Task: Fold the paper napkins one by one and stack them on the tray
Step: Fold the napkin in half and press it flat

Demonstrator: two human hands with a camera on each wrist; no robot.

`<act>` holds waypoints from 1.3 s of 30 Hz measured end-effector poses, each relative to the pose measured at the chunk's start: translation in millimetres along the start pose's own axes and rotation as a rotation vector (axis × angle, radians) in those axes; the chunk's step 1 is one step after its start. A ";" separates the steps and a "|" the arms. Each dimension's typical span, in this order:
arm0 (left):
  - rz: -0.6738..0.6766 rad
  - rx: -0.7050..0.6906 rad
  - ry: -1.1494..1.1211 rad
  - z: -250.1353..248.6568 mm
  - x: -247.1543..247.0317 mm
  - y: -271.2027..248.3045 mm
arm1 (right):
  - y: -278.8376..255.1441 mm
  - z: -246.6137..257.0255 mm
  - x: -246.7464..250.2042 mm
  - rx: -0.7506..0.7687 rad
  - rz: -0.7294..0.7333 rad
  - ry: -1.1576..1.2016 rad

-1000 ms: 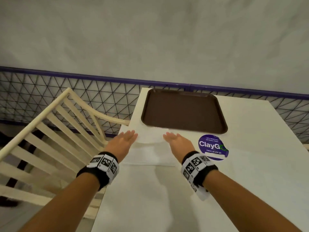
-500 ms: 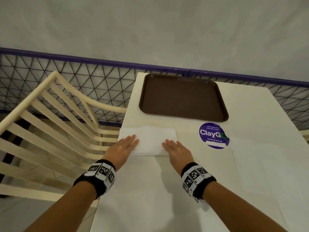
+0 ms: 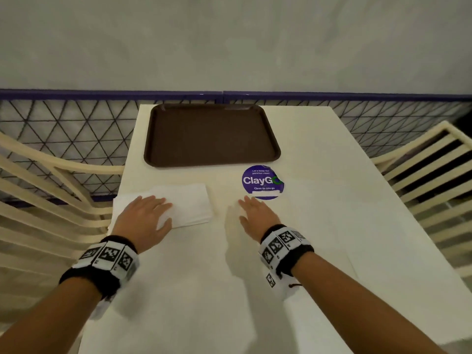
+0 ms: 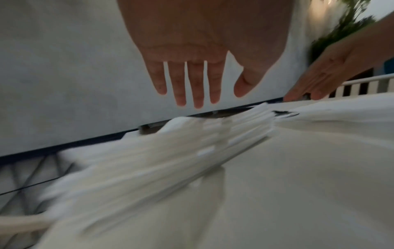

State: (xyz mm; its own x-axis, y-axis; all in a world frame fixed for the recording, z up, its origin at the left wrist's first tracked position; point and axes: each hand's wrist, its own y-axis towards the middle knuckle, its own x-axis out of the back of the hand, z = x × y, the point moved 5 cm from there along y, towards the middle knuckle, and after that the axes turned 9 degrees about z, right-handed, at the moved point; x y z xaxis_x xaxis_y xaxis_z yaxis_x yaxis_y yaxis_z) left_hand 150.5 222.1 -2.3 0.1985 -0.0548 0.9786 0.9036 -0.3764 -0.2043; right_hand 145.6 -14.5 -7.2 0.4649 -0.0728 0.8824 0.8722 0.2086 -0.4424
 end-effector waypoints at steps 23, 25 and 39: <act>0.103 -0.477 -0.180 -219.7 -26.3 59.5 | -67.9 -84.8 -30.7 0.129 -0.276 0.175; 0.042 -0.426 -0.248 -211.4 -18.2 53.8 | -69.2 -77.6 -24.1 0.167 -0.273 0.326; 0.337 -0.180 -0.468 -157.2 -43.2 6.5 | -80.3 -115.2 -49.3 0.162 0.333 0.192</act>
State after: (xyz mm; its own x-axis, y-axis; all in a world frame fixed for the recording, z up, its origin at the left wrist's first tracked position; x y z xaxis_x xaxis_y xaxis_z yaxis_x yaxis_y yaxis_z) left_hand 88.1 76.6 -42.0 0.6456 0.1990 0.7373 0.6917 -0.5617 -0.4540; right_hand 70.1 -140.1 -33.6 0.7511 -0.1524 0.6424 0.6410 0.4014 -0.6542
